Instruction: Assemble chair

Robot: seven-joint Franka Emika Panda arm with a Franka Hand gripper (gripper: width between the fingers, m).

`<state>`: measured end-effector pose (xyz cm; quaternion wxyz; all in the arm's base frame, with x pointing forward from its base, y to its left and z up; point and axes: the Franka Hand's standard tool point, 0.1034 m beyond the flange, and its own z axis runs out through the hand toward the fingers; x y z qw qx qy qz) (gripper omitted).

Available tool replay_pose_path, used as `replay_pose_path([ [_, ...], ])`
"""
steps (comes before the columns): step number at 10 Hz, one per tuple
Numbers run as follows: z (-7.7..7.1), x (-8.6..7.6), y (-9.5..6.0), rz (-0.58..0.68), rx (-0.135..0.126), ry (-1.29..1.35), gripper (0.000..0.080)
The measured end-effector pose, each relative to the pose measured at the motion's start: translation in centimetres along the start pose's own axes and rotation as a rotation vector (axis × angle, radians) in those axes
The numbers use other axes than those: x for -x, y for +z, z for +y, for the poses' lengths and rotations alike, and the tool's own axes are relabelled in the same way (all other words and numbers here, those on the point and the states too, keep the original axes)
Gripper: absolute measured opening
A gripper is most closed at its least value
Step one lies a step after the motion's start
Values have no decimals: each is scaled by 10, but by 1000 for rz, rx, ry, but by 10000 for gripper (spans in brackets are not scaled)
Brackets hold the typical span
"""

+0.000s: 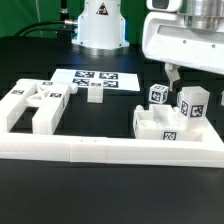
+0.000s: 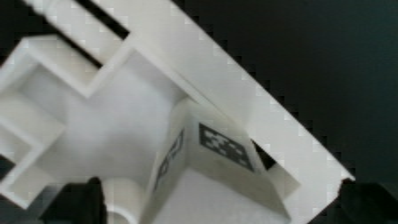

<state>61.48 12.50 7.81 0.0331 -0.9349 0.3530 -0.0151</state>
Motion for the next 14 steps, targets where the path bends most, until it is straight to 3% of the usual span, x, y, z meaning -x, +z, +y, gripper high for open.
replay_pose_path([
  [2,-2,2,0,15,14,-173,648],
  [11,1,-5,0,28,24,-831,628],
  [12,1,-5,0,28,24,-832,499],
  [13,1,-5,0,28,23,-828,499],
  [14,1,-5,0,29,22,-803,288],
])
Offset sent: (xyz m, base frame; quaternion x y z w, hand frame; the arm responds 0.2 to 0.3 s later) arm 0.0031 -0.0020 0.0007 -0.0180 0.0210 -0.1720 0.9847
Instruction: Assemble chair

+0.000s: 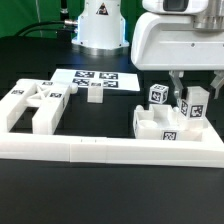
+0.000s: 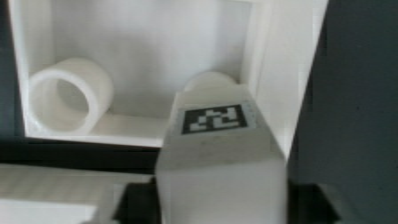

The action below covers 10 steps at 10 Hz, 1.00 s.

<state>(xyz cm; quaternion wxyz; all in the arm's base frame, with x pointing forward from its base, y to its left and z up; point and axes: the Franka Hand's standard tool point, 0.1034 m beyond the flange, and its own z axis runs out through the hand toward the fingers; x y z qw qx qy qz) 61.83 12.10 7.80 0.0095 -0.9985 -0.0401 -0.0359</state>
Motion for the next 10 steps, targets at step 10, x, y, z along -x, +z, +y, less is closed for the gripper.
replay_pose_path([
  [10,1,1,-1,6,0,857,285],
])
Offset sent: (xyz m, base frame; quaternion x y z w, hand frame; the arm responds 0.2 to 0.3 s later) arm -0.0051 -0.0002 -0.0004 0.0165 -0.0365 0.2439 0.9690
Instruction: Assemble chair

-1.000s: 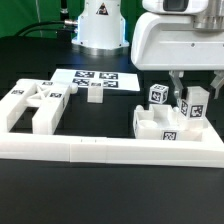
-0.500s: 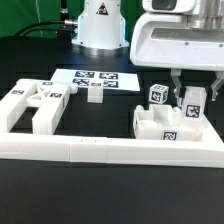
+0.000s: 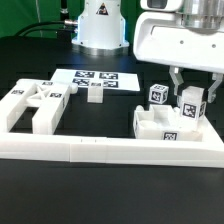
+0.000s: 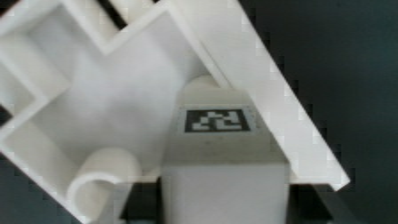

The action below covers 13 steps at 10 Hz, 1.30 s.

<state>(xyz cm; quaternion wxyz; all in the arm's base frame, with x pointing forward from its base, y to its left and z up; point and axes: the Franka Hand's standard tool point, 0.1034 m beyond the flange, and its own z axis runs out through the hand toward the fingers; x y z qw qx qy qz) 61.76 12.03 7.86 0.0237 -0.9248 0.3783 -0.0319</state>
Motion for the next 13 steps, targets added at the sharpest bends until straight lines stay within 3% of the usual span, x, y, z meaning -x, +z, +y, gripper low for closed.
replay_pose_path([
  [6,1,-1,0,-5,0,384,285],
  [8,1,-1,0,-5,-1,375,285],
  [9,1,-1,1,-5,-1,354,312],
  [11,-2,9,3,-12,16,332,604],
  [13,-3,9,3,-12,11,161,637],
])
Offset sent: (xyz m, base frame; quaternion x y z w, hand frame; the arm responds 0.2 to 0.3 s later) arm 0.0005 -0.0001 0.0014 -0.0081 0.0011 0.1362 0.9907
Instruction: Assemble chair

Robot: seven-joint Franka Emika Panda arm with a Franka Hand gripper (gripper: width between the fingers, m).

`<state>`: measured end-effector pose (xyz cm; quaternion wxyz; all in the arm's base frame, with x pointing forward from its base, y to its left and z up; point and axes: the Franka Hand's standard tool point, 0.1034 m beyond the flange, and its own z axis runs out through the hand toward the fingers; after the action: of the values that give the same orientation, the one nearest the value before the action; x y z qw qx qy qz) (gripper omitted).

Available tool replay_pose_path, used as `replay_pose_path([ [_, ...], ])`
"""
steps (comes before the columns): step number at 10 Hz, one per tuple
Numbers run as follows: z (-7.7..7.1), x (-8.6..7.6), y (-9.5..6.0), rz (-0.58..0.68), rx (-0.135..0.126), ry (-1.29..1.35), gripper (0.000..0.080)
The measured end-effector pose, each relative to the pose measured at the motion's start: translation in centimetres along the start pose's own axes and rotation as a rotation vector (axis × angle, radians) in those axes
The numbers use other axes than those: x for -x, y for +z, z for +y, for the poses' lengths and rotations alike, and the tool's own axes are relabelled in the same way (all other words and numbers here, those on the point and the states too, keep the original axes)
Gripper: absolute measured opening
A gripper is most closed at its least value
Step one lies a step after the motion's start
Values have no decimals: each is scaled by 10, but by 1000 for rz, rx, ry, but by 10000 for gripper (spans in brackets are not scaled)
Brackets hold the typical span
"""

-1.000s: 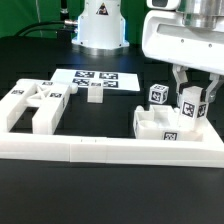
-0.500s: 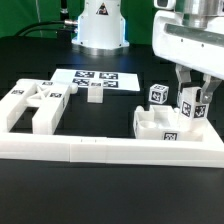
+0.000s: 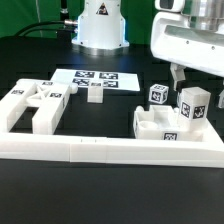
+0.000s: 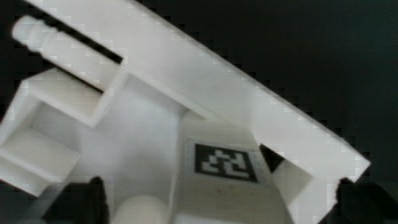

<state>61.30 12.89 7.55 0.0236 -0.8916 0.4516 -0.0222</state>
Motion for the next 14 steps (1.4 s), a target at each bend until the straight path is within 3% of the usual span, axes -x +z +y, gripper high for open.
replay_pose_path([
  [14,5,-11,0,5,12,-1119,630],
])
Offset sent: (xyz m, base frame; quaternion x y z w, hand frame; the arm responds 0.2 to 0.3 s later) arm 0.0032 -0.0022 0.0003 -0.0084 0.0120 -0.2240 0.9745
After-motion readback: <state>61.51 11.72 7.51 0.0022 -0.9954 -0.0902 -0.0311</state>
